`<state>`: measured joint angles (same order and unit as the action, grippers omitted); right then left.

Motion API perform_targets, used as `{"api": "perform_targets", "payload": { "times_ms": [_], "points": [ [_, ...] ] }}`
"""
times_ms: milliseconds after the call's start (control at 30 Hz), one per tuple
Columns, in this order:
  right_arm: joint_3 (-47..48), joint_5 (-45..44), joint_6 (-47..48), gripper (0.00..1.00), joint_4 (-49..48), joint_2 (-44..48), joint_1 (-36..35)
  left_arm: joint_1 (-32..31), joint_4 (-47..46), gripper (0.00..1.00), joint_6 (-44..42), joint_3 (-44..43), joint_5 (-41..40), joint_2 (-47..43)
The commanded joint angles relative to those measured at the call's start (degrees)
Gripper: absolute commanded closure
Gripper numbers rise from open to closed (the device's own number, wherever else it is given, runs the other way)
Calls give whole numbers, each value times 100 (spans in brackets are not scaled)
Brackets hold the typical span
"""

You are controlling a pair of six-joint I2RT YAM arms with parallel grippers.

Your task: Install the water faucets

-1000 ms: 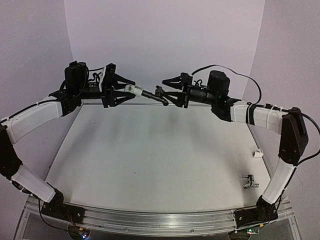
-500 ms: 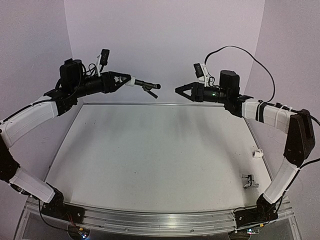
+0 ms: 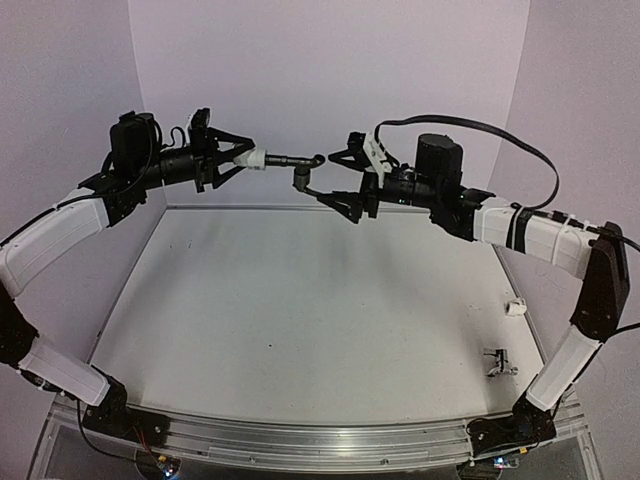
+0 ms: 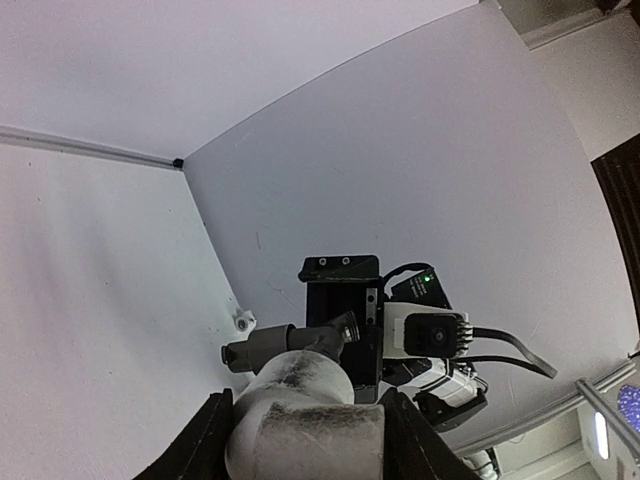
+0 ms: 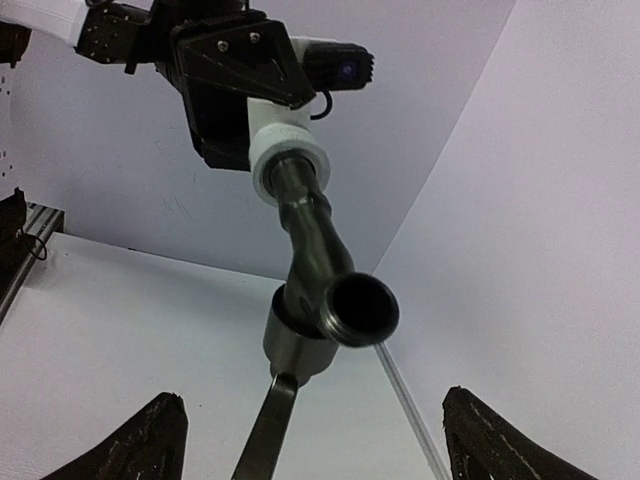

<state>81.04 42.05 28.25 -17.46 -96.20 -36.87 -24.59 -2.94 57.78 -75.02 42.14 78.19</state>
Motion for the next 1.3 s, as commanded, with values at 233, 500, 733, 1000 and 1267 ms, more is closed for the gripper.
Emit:
{"api": "perform_targets", "payload": {
  "times_ms": [233, 500, 733, 1000, 1267],
  "points": [
    [774, 1054, -751, 18, -372, -354, 2, 47, -155, 100, 165, -144, 487, -243],
    [1391, 1346, -1895, 40, -486, -927, -79, 48, -155, 100, 25, -110, 613, -237],
    [1517, 1262, -2795, 57, -677, -1169, -136, 49, -160, 100, -195, -30, 658, -258],
    [1251, 1435, -4769, 92, -1560, -1176, -136, 50, -173, 100, -949, -47, 409, -281],
    [1439, 1300, -7969, 100, -1838, -1150, -117, -90, -476, 100, -4263, 259, 783, -503]
  ]
}}
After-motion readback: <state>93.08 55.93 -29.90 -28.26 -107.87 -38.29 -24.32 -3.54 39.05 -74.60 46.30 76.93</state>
